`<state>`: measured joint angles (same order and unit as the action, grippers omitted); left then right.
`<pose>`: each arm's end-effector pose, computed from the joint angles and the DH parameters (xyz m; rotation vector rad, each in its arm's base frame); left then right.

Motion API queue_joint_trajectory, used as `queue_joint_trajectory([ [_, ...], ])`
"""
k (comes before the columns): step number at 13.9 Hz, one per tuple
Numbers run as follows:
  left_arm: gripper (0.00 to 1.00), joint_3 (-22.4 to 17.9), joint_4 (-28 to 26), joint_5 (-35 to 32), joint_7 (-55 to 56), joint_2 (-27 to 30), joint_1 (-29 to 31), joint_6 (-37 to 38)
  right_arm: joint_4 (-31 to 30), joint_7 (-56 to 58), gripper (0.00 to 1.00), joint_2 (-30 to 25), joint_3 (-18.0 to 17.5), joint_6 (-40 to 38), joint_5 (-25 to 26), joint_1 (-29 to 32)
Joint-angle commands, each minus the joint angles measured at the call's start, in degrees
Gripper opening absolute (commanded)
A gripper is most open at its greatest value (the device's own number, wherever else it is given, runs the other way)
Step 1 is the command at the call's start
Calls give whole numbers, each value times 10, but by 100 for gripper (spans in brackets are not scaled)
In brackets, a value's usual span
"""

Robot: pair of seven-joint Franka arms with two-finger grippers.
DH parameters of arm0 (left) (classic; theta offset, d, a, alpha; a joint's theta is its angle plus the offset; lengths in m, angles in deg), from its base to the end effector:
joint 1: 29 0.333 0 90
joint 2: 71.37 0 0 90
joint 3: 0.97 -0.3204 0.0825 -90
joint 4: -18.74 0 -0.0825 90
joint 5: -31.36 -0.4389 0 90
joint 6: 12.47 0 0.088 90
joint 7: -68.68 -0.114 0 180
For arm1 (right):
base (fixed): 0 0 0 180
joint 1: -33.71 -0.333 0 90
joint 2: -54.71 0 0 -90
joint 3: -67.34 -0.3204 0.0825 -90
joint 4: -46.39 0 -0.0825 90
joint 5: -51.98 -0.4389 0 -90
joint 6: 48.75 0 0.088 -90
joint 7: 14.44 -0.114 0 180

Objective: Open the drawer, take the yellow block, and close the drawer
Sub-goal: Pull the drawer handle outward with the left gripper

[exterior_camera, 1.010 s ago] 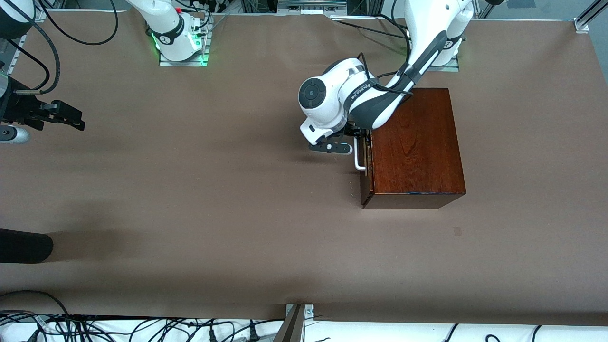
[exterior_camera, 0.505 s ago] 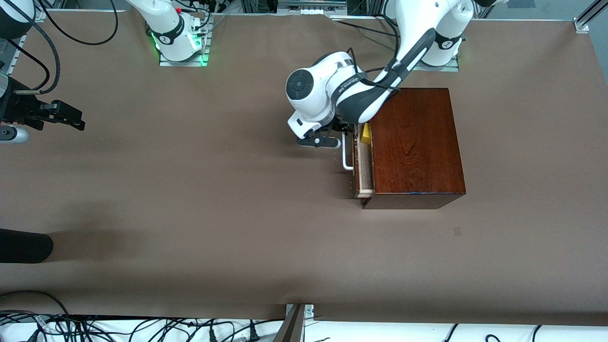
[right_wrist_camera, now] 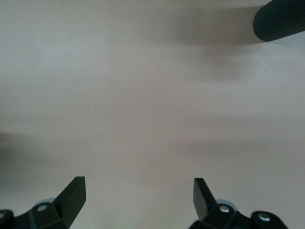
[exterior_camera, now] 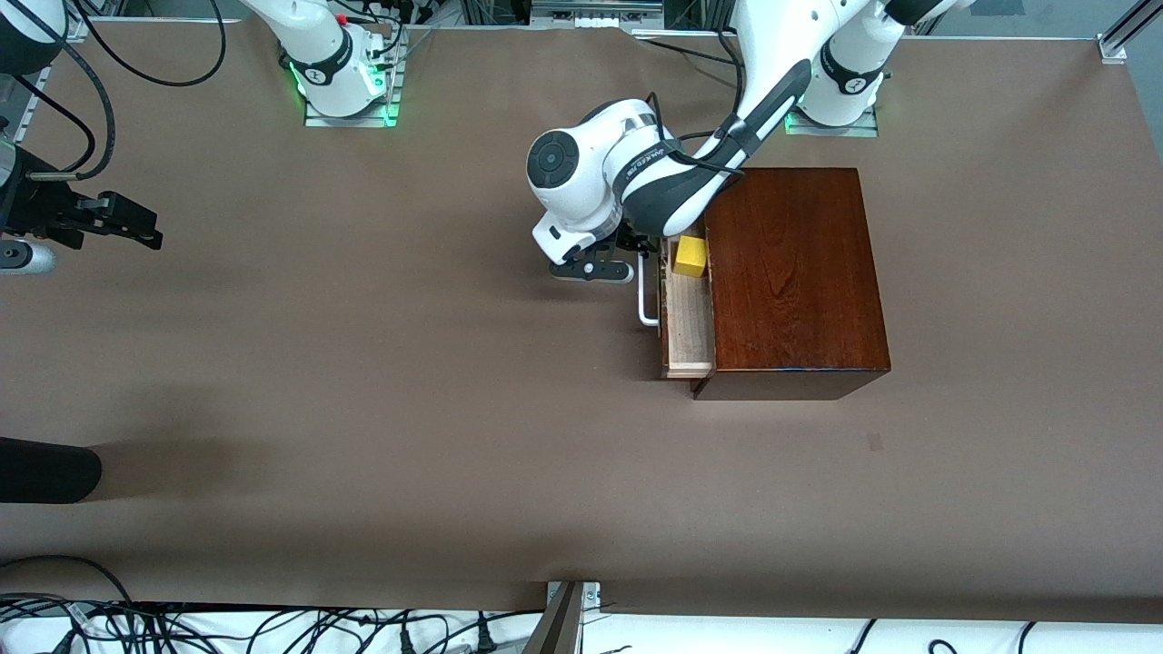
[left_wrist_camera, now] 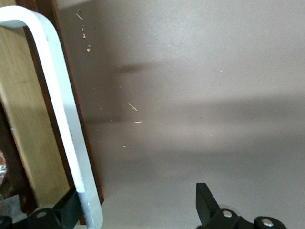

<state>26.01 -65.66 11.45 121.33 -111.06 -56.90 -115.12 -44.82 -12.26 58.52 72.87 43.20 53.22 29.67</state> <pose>0.4797 -0.5458 0.2502 -2.8811 0.1674 0.2292 0.6295 -0.0171 0.5727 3.1141 0.0209 -0.0843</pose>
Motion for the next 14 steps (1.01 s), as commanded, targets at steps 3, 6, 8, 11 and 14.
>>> queue_joint_trajectory([
  [3,100,-3,54,28,6,-40,-29,-31,5,-7,100,-2,3,0,-2,-3],
  [6,100,-10,54,36,5,-40,-37,-47,5,-7,100,-2,3,0,-2,-3],
  [8,100,-10,55,37,5,-40,-41,-54,5,-7,100,-2,3,1,-2,-3],
  [11,100,-10,55,44,6,-42,-49,-73,8,-7,100,-2,3,0,-2,-3],
  [14,100,-10,55,45,6,-43,-51,-82,9,-7,100,-2,3,0,-1,-3],
])
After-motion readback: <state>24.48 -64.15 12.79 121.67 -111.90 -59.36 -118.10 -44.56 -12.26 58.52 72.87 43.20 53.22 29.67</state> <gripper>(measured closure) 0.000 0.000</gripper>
